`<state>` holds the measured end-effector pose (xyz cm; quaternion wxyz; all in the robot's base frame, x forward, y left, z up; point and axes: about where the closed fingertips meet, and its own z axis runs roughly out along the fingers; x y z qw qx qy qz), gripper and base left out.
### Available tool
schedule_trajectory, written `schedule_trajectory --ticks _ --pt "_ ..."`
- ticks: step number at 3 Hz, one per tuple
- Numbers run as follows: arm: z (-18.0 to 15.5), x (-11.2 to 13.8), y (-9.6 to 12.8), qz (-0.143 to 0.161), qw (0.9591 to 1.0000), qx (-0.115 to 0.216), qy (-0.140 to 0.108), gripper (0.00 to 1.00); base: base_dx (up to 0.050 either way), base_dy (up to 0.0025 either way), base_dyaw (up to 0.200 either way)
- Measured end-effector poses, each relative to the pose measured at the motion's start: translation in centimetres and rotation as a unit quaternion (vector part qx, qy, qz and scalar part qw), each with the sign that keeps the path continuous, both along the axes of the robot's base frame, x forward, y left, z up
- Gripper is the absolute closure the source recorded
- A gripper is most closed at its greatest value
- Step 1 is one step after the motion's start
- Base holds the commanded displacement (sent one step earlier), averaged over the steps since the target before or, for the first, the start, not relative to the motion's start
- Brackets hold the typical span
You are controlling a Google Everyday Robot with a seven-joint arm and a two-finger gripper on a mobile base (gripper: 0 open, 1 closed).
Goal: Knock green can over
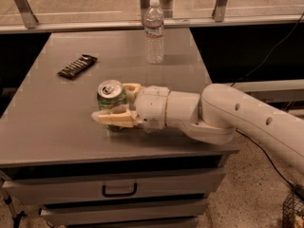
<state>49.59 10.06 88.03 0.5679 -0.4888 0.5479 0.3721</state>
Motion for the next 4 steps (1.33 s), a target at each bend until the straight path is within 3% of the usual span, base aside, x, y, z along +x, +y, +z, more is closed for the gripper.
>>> schedule_trajectory --ticks 2,3,4 --pt "0.8 0.3 0.5 0.018 0.9996 -0.016 -0.014 0.87 0.000 0.00000 0.000" --pt "2.0 1.1 -0.5 0.024 0.9982 -0.053 -0.017 1.00 0.000 0.00000 0.000" --pt "4.0 2.1 -2.2 0.039 0.9928 -0.112 -0.019 1.00 0.000 0.00000 0.000"
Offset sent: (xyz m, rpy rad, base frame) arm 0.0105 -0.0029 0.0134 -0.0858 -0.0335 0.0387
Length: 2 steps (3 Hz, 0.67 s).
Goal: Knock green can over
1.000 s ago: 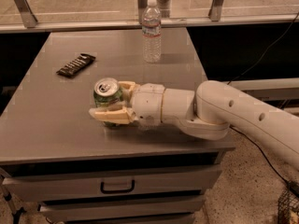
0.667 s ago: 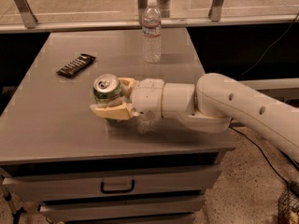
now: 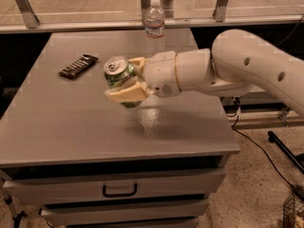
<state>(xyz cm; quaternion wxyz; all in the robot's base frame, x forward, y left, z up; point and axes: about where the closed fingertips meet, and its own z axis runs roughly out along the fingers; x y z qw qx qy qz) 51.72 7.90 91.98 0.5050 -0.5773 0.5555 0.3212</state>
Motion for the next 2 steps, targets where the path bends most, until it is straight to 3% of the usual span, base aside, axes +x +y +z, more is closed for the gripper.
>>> schedule_trajectory --ticks 1,2 --pt "1.8 1.2 -2.6 0.014 0.9963 -0.085 0.004 1.00 0.000 0.00000 0.000" --pt "2.9 1.9 -4.7 0.029 0.9825 -0.184 0.001 1.00 0.000 0.00000 0.000"
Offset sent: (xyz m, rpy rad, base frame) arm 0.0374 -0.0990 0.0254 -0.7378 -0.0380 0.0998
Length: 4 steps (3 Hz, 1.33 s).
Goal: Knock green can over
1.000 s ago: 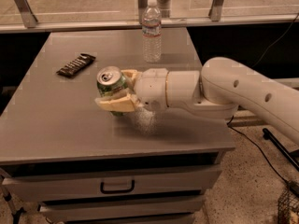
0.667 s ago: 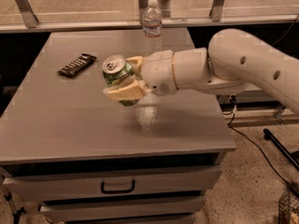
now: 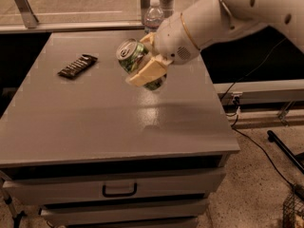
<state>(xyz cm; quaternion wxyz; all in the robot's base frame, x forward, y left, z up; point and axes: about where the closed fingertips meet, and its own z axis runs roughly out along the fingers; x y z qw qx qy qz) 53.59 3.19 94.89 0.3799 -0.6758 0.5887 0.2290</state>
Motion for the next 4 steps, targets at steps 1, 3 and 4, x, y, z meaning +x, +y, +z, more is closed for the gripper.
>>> schedule_trajectory --ticks 1,3,4 --pt "-0.1 0.3 -1.6 0.024 0.9940 -0.106 -0.017 1.00 0.000 0.00000 0.000" --pt "-1.6 0.5 -4.5 0.068 0.9515 -0.293 -0.066 1.00 0.000 0.00000 0.000" --pt "-3.1 0.1 -5.4 0.094 0.9271 -0.355 -0.075 1.00 0.000 0.00000 0.000"
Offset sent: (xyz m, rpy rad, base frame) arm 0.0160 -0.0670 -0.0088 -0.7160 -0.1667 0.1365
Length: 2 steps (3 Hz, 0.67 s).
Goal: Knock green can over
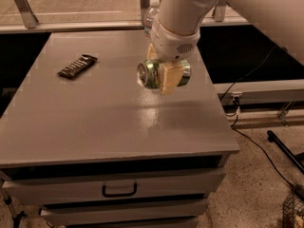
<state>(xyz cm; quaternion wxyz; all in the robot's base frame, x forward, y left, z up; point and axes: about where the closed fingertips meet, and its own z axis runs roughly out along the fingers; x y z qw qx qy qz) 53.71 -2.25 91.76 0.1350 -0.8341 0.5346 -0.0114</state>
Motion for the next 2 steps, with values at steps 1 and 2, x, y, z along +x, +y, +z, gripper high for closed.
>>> schedule_trajectory --ticks 1,2 --pt "-1.8 -1.0 0.1 0.038 0.9981 -0.048 0.010 1.00 0.000 0.00000 0.000" --pt "-3.8 -2.3 0.4 0.066 0.9945 -0.077 0.028 1.00 0.000 0.00000 0.000"
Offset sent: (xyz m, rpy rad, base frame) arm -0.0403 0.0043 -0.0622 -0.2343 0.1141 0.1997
